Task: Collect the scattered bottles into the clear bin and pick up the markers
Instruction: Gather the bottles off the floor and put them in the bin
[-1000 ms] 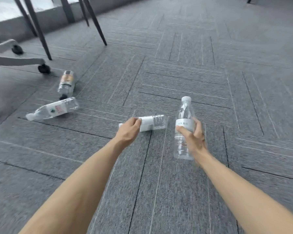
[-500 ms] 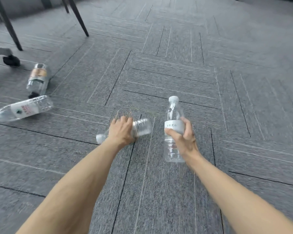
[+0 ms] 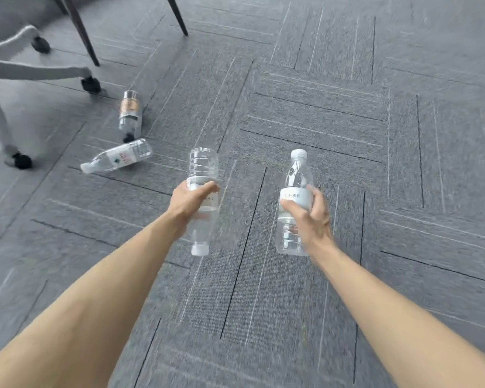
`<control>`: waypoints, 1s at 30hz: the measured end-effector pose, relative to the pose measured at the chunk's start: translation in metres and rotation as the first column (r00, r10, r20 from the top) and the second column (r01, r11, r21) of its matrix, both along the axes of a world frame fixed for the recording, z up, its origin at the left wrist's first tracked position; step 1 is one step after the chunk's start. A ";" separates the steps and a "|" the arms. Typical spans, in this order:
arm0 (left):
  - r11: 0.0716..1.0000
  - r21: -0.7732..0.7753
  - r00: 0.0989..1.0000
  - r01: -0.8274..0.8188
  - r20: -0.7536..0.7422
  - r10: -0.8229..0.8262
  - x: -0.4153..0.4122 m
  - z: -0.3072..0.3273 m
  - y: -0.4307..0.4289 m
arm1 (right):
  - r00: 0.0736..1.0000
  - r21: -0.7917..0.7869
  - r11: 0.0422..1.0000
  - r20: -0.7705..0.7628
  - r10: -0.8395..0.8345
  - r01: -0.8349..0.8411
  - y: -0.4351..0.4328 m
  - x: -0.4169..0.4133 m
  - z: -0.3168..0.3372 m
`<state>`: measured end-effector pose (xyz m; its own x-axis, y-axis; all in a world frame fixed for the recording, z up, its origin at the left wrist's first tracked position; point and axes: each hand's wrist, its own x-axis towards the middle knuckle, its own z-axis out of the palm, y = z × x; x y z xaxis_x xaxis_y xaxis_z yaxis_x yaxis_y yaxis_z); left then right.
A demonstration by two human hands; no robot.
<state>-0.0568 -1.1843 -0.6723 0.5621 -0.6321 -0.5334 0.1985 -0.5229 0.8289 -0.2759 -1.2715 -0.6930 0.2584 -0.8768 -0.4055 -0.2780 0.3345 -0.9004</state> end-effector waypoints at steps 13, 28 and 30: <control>0.925 0.160 0.902 -0.344 -0.217 0.373 -0.020 0.331 0.137 | 0.967 0.165 0.953 0.020 0.253 -0.253 0.098 0.063 0.331; 0.639 0.162 0.626 -0.752 -0.131 0.769 0.080 0.586 0.358 | 0.681 0.170 0.662 0.091 0.727 -0.730 0.285 0.240 0.581; 0.594 0.136 0.578 -0.793 -0.142 0.804 0.102 0.598 0.386 | 0.643 0.161 0.626 0.084 0.761 -0.763 0.313 0.273 0.600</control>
<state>0.0448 -0.7982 -0.0747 0.7227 0.0580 -0.6887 0.6897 -0.1233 0.7135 -0.0026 -0.9581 -0.0933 0.8065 -0.2847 -0.5181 -0.4969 0.1483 -0.8550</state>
